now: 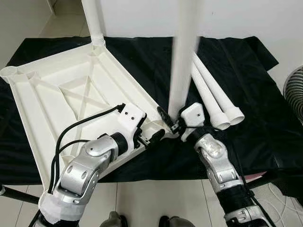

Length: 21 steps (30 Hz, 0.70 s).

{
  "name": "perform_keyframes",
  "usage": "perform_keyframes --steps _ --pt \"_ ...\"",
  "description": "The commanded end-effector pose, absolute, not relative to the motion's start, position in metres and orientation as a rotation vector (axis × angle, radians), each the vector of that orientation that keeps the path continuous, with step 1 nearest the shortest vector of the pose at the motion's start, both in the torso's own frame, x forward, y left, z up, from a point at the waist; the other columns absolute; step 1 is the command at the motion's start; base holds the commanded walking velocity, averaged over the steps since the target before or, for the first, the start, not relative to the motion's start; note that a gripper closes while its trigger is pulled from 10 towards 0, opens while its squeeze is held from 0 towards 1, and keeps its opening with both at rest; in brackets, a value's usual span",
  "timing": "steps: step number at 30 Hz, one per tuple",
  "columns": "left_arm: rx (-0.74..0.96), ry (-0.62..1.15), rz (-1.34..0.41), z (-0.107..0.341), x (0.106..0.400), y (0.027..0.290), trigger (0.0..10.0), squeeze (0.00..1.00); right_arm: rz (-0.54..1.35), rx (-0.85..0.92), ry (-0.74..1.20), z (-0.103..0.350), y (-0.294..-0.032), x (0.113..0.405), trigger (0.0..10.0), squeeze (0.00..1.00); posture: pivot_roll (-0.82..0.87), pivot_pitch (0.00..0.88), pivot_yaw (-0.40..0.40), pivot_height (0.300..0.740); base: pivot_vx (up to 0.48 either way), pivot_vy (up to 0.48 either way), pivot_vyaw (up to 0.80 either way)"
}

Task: Building children table

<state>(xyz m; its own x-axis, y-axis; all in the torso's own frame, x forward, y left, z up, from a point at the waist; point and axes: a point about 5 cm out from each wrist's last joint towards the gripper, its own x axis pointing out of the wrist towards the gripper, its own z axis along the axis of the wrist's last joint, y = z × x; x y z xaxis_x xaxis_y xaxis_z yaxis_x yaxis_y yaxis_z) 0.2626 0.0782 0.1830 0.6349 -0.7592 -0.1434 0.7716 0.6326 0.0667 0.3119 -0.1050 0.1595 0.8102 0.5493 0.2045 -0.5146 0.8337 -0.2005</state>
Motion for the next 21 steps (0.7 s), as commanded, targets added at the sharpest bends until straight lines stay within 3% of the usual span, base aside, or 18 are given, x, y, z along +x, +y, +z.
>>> perform_keyframes --steps 1,21 --pt "0.138 0.104 -0.875 0.1847 0.2603 0.0777 10.0 0.0 0.508 -0.062 0.0 0.1139 -0.1175 0.3102 10.0 0.0 -0.06 0.146 0.033 0.74 0.0 0.0 0.0" --pt "0.136 0.101 -0.866 0.1861 0.2611 0.0788 10.0 0.0 0.448 -0.056 0.011 0.1217 -0.1161 0.3188 10.0 0.0 -0.06 0.152 0.034 0.74 0.0 0.0 0.0"
